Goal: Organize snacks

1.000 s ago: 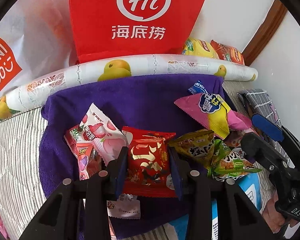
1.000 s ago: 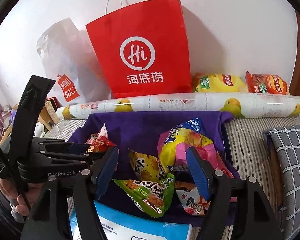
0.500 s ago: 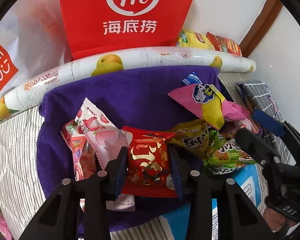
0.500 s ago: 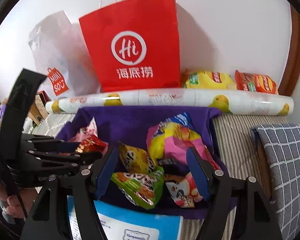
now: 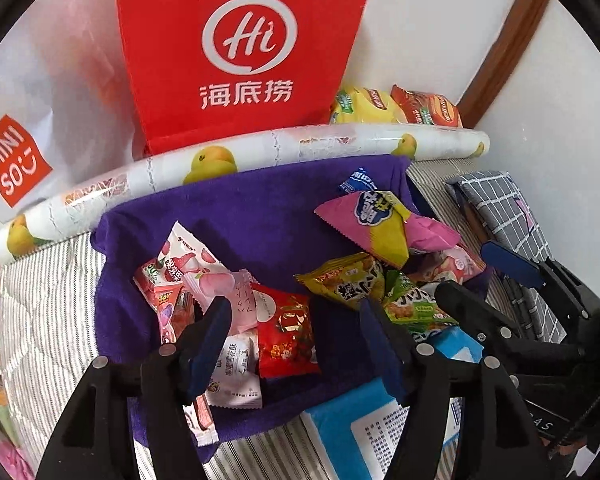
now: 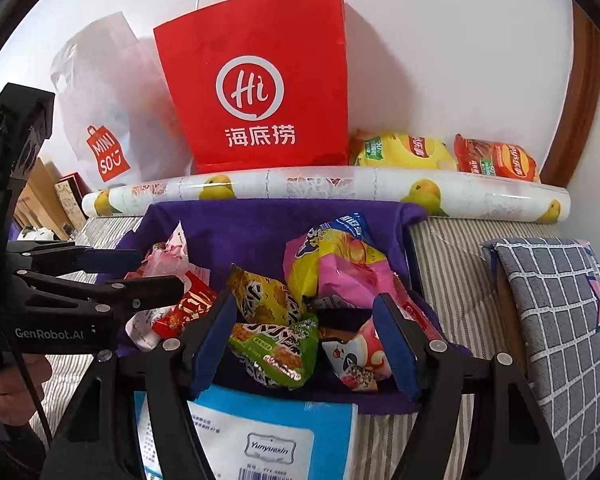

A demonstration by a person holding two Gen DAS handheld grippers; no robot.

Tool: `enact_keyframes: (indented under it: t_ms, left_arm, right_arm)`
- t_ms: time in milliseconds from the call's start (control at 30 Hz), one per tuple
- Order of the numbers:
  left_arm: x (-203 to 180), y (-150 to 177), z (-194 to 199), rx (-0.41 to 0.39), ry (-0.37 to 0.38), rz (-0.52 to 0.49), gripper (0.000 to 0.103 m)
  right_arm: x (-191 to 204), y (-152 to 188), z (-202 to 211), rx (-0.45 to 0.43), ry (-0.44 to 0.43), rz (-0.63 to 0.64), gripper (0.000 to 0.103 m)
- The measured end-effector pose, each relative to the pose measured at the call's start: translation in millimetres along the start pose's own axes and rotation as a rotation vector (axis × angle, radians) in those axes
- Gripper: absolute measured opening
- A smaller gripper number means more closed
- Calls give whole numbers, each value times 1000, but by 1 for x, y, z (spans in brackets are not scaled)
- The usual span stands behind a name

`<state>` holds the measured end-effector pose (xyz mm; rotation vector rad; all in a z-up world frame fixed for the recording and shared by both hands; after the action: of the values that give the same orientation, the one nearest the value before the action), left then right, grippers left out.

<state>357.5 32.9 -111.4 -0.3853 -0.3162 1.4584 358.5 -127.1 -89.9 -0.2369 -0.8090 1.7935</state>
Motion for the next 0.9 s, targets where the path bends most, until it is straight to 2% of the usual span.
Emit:
enact_keyframes:
  t_ms: [100,233,333,600,833,900]
  left_arm:
    - [-4,1,9,-12,5,-19,70]
    - [-9,2,21,-35,0,-39,71]
    - [-11,3,31,-58,-14,-46,78]
    - [-12,4,49,-84,-28,-27,81]
    - [-21,11,80,-137,-69,-36,81]
    - [-19,17,90,-151,-66,-8,83]
  right_arm:
    - [3,0,7,14,6,-8,70]
    - [6,1,21,3,57,-21,73]
    - [3,2,31,-9,68,-62,77]
    - [0,9,56,8,131,-107,78]
    - [7,21,92,-10,134,-116,78]
    - [13,26,106,-11,148,-103,84]
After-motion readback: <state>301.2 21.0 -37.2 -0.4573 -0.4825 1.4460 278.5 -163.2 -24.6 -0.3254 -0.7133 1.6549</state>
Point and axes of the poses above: each gripper's, at about its wrist camera, not at the fingertips, and z roughly against the way its jaws point, x to its left, y to its underside, the point moved 2 cm from there along -z, roughly the way its jaws point, and after that the axes turned 8 degrees about -y, right-handed, at the moved point
